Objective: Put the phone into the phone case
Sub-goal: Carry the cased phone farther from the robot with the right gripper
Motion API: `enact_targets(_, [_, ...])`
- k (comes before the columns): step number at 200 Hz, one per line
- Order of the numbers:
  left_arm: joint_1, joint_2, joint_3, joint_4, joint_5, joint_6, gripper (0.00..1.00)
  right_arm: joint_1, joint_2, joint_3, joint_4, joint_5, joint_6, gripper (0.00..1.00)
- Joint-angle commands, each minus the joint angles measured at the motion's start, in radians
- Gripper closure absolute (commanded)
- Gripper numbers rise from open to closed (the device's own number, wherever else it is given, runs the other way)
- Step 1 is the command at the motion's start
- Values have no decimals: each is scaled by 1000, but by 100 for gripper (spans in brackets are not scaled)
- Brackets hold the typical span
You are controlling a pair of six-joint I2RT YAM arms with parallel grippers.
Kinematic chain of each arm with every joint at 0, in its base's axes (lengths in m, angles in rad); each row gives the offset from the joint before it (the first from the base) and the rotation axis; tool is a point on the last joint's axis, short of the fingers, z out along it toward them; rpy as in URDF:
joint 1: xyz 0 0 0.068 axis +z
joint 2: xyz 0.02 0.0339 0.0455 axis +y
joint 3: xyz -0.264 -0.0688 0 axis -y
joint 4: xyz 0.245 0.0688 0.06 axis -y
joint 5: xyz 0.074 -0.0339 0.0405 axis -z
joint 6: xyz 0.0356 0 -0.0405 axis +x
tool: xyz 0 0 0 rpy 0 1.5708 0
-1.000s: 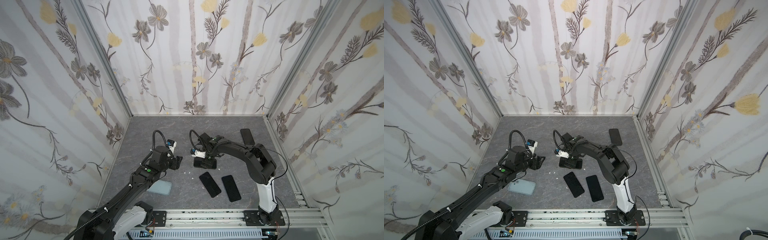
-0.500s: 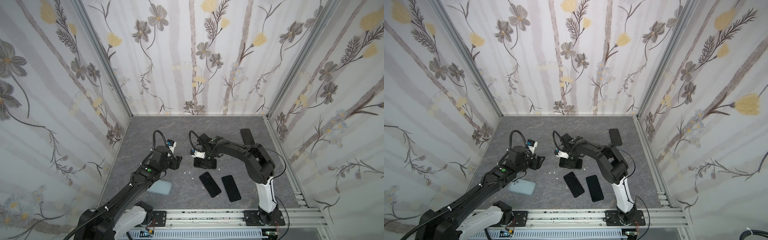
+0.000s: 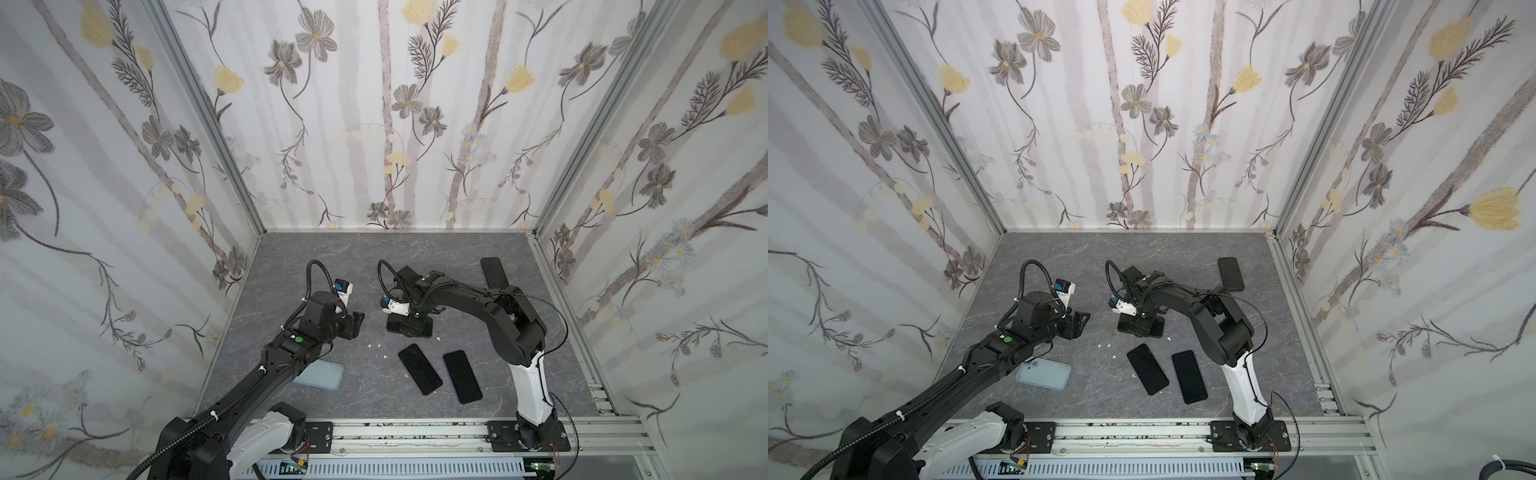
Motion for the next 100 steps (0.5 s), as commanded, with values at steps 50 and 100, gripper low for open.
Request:
enact_targets(50, [1, 1, 11, 23, 0, 13, 35, -21, 53, 13, 10, 40, 38, 21])
enact_targets(100, [2, 9, 16, 27, -4, 11, 35, -118, 67, 90, 42, 72, 179, 23])
